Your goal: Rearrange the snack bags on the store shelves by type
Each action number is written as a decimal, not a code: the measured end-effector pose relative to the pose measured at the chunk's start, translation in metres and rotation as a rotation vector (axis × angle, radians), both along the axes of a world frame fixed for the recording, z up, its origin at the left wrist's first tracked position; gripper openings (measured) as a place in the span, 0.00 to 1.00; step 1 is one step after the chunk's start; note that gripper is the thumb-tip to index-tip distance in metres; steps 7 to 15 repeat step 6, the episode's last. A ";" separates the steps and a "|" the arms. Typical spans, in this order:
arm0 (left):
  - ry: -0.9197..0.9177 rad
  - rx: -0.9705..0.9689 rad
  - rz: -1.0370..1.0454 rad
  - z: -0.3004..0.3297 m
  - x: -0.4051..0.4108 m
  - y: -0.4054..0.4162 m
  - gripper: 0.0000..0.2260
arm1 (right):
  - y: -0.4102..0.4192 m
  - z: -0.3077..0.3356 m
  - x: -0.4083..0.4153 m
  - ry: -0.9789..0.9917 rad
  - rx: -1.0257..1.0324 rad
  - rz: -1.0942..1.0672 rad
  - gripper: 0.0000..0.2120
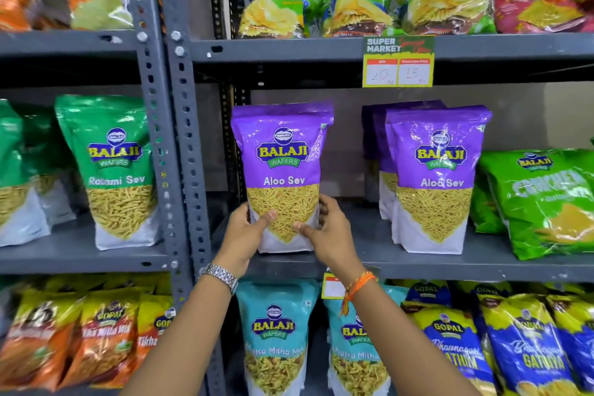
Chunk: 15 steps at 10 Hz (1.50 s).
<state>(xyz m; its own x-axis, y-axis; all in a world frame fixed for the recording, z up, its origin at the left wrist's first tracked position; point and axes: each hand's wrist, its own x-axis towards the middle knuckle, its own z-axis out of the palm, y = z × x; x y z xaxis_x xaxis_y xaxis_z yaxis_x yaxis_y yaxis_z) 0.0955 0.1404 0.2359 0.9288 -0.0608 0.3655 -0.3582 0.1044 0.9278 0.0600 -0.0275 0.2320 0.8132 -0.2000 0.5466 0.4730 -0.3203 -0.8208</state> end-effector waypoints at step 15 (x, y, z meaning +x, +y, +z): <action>-0.045 0.053 0.066 -0.009 0.000 0.010 0.27 | 0.004 0.005 -0.011 0.124 0.071 0.009 0.39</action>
